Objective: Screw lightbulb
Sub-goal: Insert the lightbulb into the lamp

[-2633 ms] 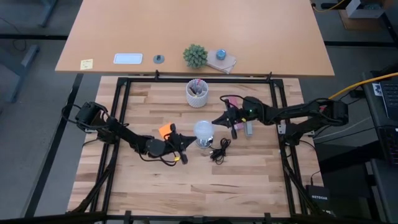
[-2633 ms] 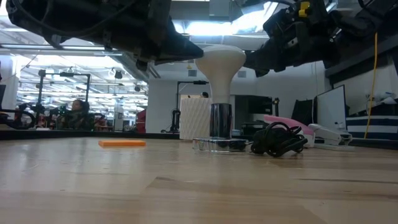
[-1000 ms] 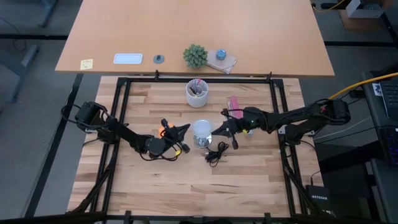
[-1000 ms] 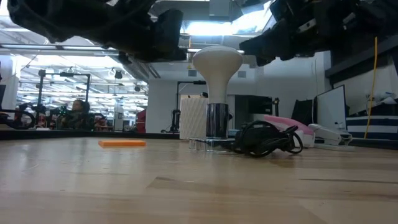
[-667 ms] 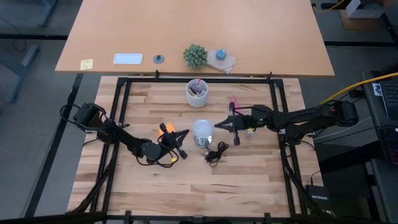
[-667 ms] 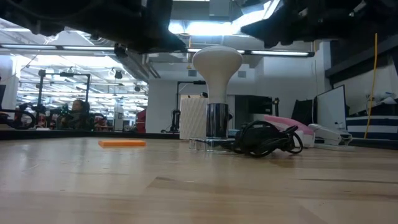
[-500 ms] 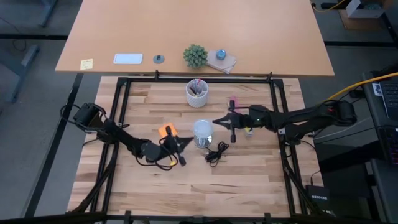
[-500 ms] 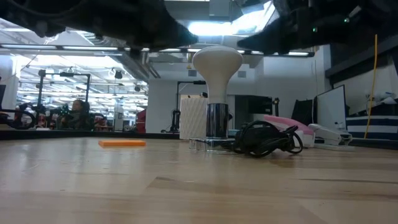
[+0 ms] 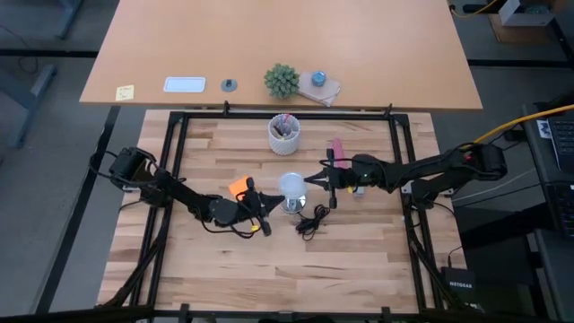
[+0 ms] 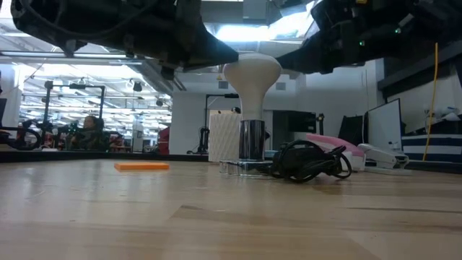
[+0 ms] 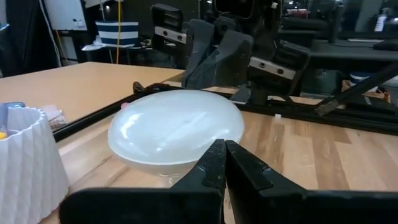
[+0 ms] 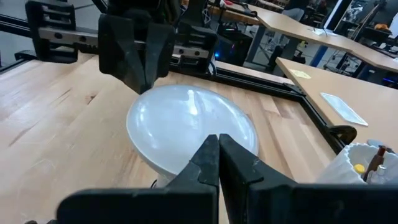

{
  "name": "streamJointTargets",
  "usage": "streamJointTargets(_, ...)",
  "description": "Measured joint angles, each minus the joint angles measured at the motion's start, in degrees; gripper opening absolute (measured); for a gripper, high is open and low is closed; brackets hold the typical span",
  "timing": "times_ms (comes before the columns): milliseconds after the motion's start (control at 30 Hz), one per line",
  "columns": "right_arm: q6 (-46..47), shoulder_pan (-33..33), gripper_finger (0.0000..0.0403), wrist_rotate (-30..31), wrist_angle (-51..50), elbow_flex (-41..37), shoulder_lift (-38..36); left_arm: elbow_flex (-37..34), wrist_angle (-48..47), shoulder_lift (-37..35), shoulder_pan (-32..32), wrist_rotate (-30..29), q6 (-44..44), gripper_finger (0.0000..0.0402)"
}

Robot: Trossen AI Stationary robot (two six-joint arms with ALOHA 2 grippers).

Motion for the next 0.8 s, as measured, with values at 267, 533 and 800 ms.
streamJointTargets(267, 3.52, 0.00, 0.0005, -4.61, -0.07, 0.00, 0.00, 0.00, -0.18, 0.00, 0.09, -5.70, 1.69, 0.0001)
streamJointTargets(533, 6.44, 0.04, 0.0005, -7.61, 0.02, 0.00, 0.00, 0.00, -0.37, 0.02, 1.35, -9.39, 0.89, 0.0001)
streamJointTargets(800, 6.42, 0.04, 0.0005, -7.42, 4.64, 0.00, -0.08, 0.00, 0.44, 0.02, 2.08, -11.51, 1.73, 0.0001)
